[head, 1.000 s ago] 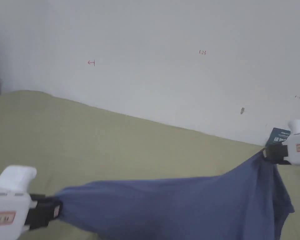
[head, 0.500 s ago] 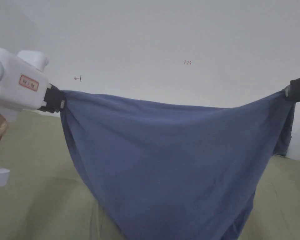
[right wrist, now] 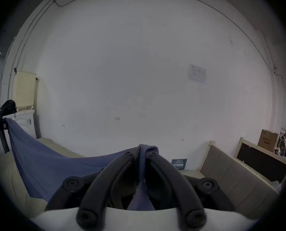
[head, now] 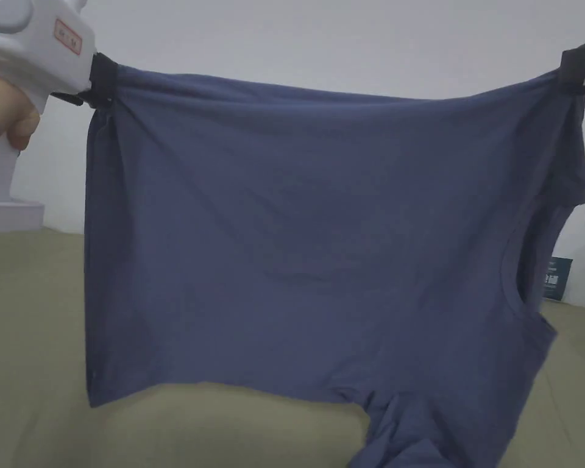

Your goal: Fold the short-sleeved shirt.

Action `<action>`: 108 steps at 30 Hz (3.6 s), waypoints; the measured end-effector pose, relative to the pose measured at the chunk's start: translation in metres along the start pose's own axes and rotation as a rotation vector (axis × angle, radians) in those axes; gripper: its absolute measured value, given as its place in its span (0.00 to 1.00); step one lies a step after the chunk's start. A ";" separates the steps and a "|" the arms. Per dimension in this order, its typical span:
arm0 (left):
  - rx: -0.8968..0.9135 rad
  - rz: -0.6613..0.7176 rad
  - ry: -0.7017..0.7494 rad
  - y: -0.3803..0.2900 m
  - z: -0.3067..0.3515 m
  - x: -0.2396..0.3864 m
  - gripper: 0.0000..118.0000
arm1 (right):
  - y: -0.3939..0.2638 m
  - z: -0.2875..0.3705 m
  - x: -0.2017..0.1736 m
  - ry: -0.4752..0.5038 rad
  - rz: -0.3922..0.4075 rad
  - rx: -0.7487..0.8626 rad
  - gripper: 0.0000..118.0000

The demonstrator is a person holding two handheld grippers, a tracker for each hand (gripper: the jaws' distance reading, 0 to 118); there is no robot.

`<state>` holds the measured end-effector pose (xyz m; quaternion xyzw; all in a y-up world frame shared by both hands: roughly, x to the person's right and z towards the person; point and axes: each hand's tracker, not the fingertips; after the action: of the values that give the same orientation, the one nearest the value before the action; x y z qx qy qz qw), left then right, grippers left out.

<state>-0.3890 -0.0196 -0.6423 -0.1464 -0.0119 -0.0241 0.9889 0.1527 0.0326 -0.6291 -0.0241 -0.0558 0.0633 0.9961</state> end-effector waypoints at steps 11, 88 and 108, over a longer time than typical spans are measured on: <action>0.007 -0.023 -0.020 -0.023 -0.025 0.006 0.06 | -0.014 -0.003 0.004 -0.010 -0.033 0.025 0.08; -0.441 0.199 -0.222 -0.419 0.294 -0.031 0.66 | -0.386 0.401 0.037 0.117 -0.240 -0.670 0.82; -0.547 0.273 -0.081 -0.427 0.282 -0.005 0.08 | -0.407 0.395 -0.002 0.090 -0.195 -0.794 0.06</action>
<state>-0.4201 -0.3458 -0.2488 -0.4081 -0.0244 0.1123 0.9056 0.1562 -0.3550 -0.2145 -0.4041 -0.0344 -0.0589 0.9122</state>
